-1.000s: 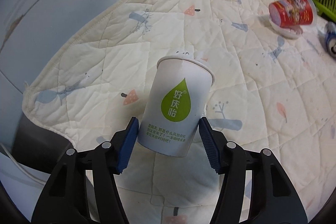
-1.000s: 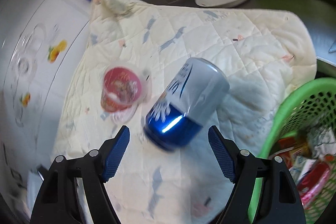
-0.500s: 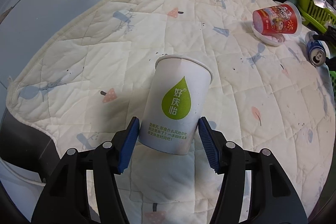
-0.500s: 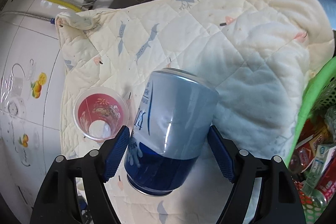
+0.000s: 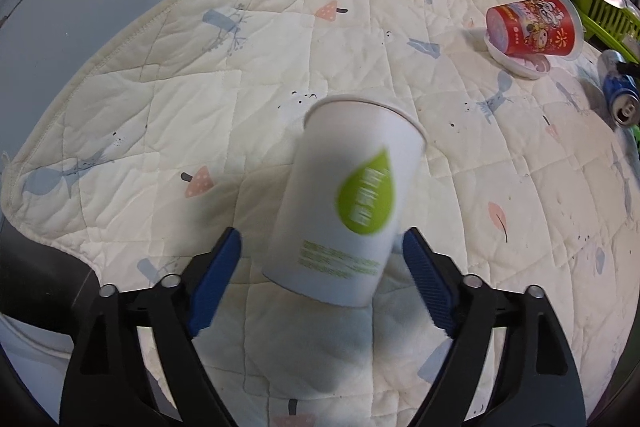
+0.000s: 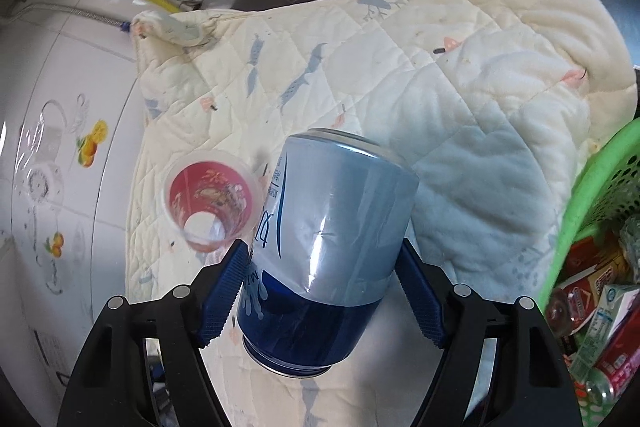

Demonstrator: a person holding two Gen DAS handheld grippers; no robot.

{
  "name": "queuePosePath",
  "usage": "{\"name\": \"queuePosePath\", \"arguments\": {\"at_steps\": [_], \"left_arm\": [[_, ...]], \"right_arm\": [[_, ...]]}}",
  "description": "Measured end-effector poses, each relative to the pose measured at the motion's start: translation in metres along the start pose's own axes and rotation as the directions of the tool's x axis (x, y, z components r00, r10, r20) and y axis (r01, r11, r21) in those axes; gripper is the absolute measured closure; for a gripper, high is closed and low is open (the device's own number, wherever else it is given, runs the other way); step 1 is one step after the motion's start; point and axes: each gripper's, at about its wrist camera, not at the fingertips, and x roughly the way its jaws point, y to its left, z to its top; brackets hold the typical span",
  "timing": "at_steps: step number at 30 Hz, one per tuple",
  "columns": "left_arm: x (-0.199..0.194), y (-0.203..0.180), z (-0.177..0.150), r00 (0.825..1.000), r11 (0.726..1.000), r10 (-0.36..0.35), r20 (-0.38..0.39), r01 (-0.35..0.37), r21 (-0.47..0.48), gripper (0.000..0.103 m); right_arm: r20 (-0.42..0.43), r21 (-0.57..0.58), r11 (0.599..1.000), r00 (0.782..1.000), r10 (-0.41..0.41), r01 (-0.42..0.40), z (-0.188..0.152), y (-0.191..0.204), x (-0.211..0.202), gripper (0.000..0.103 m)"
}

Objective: Collect trash
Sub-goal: 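Carry the blue can over the green basket and release it with the right gripper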

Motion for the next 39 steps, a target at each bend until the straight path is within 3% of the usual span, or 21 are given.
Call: {"name": "queuePosePath", "arguments": {"at_steps": [10, 12, 14, 20, 29, 35, 39], "left_arm": [[0.005, -0.008, 0.010, 1.000, 1.000, 0.013, -0.013, -0.013, 0.023, 0.021], [0.007, -0.008, 0.012, 1.000, 1.000, 0.011, -0.014, -0.011, 0.020, 0.024], [0.008, -0.010, 0.013, 1.000, 1.000, 0.000, -0.016, 0.000, 0.023, 0.038], [0.001, -0.016, 0.012, 1.000, 1.000, 0.002, 0.021, -0.002, 0.011, 0.042], [-0.034, -0.050, 0.017, 0.991, 0.996, -0.085, 0.104, 0.083, 0.026, 0.042], [-0.057, -0.108, 0.019, 0.967, 0.975, -0.213, 0.139, 0.201, 0.093, 0.042], [-0.073, -0.150, 0.020, 0.947, 0.954, -0.283, 0.152, 0.261, 0.149, 0.042]], "right_arm": [[0.004, -0.075, 0.997, 1.000, 0.011, -0.011, -0.015, 0.008, -0.035, 0.031], [0.007, -0.082, 0.997, 1.000, 0.014, -0.013, -0.017, 0.008, -0.043, 0.031], [0.009, -0.097, 0.995, 1.000, 0.012, -0.011, -0.022, 0.008, -0.052, 0.031], [0.027, -0.123, 0.992, 1.000, -0.004, 0.008, -0.035, 0.000, -0.078, 0.031], [0.104, -0.158, 0.973, 0.982, -0.155, 0.171, -0.049, -0.034, -0.131, 0.031], [0.142, -0.166, 0.933, 0.944, -0.297, 0.319, -0.055, -0.070, -0.149, 0.031], [0.139, -0.131, 0.920, 0.926, -0.352, 0.369, -0.057, -0.098, -0.147, 0.031]]}}
